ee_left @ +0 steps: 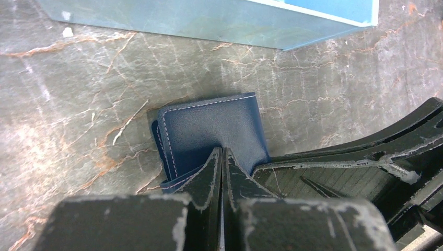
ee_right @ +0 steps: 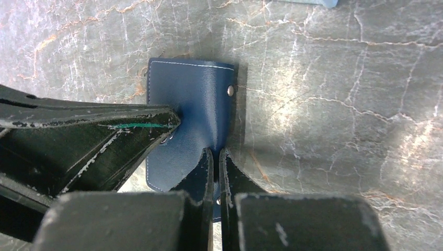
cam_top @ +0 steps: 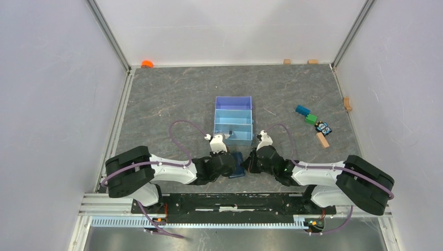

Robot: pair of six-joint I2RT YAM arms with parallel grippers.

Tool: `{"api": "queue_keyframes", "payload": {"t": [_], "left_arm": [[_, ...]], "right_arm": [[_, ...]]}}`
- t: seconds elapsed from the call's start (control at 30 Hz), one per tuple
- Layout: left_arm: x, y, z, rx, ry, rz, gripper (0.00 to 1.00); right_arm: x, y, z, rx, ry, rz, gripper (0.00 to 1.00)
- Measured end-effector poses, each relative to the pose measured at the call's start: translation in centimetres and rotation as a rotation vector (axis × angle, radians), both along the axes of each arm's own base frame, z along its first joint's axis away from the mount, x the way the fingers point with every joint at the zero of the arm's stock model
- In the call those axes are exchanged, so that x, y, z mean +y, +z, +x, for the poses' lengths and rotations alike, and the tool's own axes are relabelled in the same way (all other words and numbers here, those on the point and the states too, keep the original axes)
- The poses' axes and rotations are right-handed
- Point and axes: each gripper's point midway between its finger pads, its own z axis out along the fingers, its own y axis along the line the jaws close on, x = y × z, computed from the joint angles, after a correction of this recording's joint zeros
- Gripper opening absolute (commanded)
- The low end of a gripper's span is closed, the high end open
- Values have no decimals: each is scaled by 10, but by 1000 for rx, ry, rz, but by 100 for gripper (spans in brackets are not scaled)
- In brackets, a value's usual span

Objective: Put the credit cards into the card holder
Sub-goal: Close the card holder at the center of the board.

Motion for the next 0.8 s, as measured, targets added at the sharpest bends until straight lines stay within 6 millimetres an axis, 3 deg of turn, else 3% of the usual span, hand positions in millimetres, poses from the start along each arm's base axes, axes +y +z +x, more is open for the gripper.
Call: {"api": "queue_keyframes", "payload": {"t": [0.27, 0.8], "left_arm": [[12, 0, -11, -14, 73, 20, 2], [18, -6, -21, -45, 173, 77, 2]], "right_arm": [[8, 3, 3, 9, 28, -44, 0], [10, 4, 6, 28, 39, -105, 0]]}}
